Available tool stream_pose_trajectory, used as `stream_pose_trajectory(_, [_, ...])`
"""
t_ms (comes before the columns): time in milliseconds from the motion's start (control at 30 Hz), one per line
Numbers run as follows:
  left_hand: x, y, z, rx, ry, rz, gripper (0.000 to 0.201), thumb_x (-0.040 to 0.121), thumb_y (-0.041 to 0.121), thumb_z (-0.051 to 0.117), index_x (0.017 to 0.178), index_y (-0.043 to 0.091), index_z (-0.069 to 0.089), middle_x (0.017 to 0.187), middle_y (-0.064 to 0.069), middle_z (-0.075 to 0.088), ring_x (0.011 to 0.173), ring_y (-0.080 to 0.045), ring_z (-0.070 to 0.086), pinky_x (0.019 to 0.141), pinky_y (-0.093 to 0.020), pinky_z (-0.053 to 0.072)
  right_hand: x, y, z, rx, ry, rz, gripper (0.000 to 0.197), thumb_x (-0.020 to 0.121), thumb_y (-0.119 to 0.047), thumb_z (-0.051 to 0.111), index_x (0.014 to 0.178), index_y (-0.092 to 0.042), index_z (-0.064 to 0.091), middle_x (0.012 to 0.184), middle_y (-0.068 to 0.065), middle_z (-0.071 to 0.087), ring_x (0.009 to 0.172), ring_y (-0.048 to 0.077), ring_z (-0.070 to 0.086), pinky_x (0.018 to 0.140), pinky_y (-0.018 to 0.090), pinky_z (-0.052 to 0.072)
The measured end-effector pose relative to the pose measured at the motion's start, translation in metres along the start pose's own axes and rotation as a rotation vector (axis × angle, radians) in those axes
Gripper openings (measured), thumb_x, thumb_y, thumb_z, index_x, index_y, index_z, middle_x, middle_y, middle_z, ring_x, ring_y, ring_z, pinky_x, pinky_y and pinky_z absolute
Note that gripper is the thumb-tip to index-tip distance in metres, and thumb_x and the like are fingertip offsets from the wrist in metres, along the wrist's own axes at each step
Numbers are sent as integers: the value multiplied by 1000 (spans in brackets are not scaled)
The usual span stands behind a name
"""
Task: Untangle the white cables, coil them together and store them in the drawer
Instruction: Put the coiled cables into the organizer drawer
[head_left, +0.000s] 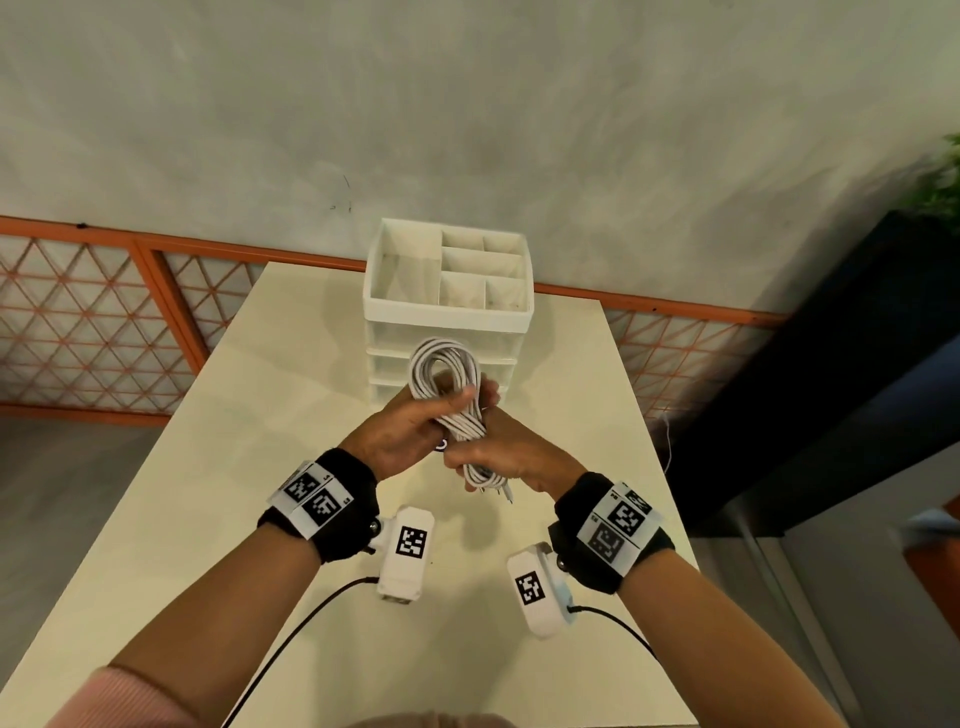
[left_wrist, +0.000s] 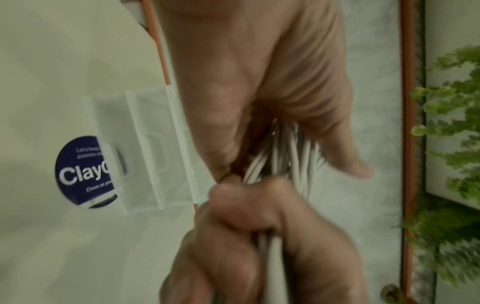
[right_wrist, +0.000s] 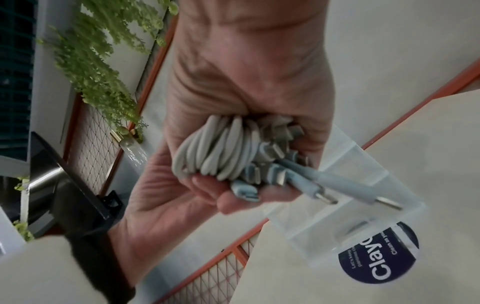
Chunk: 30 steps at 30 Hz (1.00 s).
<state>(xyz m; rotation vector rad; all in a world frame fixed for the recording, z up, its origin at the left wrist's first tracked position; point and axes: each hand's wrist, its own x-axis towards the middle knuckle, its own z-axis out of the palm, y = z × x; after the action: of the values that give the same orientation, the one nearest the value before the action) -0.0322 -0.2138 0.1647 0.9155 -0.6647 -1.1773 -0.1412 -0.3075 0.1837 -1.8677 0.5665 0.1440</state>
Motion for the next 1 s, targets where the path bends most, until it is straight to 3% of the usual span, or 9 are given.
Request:
stream_pose_trajectory(100, [4,6,-1,-323,128,49,54,68,30,78,117,19,60,108,-10,71,99,-22,67,88,-38,56,2,4,0,-115,-2,19,12,70,-10,65,70,-9,53,63,11,49,57,21,48,58,30,41])
stream_pose_trajectory(200, [9,12,7,-251,329,43,17,81,31,65,88,15,68,79,-2,69,79,-16,64,72,-31,58,3,7,0,-189,-25,11,16,75,-5,64,66,-8,51,57,4,46,52,15,44,53,24,36])
stream_pose_trajectory(300, [15,8,10,-277,427,-13,27,89,29,61,66,15,64,64,0,64,66,-14,62,69,-32,57,4,11,-2,-233,-34,-9,21,75,-5,64,62,-10,49,56,2,47,51,14,45,53,24,37])
stream_pose_trajectory(467, [17,1,9,-398,353,-7,25,93,24,51,72,14,56,83,-5,73,92,-18,70,76,-40,59,2,15,-8,-289,-65,-5,25,77,-7,64,59,-14,48,54,1,47,46,8,46,53,23,39])
stream_pose_trajectory(533, [19,0,11,-411,369,-25,26,94,25,50,70,16,53,70,0,68,75,-13,69,70,-35,58,2,17,-7,-278,-76,-9,25,77,-6,64,58,-15,49,56,1,47,50,12,46,55,24,38])
stream_pose_trajectory(600, [22,0,14,-410,437,-36,33,94,30,50,64,17,47,50,5,51,48,-8,54,57,-24,52,3,21,-4,-262,-62,-21,26,76,-5,64,58,-16,48,55,0,48,51,14,47,56,25,39])
stream_pose_trajectory(667, [27,-2,15,-418,544,-36,40,93,36,53,60,18,40,42,7,36,36,-7,37,43,-16,39,4,26,1,-337,-21,-44,23,73,-9,64,58,-15,49,52,-1,51,48,16,49,56,27,40])
stream_pose_trajectory(833, [34,-13,11,-421,673,-122,43,93,33,55,58,19,35,36,9,26,30,-4,24,35,-15,26,4,35,6,-760,119,-137,15,74,-19,61,76,-6,57,66,10,69,56,26,57,64,34,50])
stream_pose_trajectory(1000, [35,-10,9,-488,487,-255,44,87,37,60,52,18,42,40,5,39,37,-10,40,56,-23,40,3,43,-10,-542,6,-127,22,85,-24,62,100,-11,54,74,4,66,66,21,60,70,32,48])
